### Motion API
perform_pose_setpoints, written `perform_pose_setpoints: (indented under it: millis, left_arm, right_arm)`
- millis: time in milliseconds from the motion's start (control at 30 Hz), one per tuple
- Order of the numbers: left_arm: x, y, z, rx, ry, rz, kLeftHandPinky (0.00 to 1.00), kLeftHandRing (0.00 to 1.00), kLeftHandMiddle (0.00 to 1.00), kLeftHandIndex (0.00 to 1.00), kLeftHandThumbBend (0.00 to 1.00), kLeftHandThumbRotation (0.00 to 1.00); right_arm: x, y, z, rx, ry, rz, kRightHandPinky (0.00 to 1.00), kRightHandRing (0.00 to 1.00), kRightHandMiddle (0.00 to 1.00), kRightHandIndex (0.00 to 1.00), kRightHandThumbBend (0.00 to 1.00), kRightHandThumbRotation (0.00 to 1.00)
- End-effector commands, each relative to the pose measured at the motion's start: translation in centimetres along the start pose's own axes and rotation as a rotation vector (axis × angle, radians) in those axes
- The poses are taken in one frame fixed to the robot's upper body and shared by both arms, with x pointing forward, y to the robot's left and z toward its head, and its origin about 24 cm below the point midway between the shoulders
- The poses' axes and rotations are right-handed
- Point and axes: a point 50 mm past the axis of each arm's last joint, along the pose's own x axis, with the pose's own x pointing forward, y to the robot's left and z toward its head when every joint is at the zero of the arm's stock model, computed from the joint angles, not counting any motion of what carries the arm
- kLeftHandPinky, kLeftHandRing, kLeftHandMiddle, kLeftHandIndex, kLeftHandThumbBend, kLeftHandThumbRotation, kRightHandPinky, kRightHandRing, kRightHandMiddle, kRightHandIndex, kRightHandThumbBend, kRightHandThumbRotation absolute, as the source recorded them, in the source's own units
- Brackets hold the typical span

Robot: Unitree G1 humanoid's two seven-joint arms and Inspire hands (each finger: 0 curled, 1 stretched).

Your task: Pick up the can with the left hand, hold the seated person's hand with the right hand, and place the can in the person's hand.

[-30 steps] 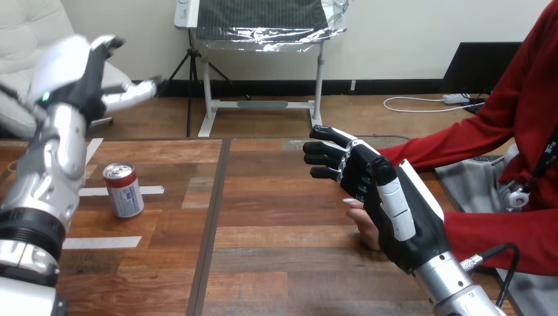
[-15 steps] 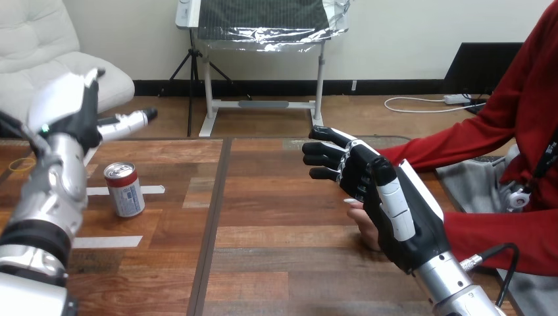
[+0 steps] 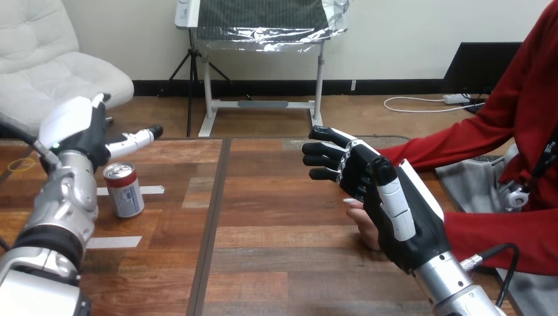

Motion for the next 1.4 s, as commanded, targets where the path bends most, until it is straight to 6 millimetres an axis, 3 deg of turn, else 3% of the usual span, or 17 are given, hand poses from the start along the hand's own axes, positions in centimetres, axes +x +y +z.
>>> perform_pose_setpoints:
  millis: [0, 1367]
  left_arm:
    - [0.9, 2.7, 2.7, -0.029, -0.051, 0.066, 0.92, 0.94, 0.96, 0.94, 0.76, 0.74]
    - [0.5, 0.3, 1.6, -0.047, 0.035, -0.053, 0.92, 0.94, 0.95, 0.94, 0.75, 0.72]
  right_arm:
    - [1.8, -0.3, 1.8, -0.021, -0.105, 0.017, 0.78, 0.81, 0.80, 0.83, 0.81, 1.00]
    - [1.8, -0.4, 2.0, -0.029, -0.111, 0.035, 0.76, 0.79, 0.79, 0.83, 0.86, 1.00]
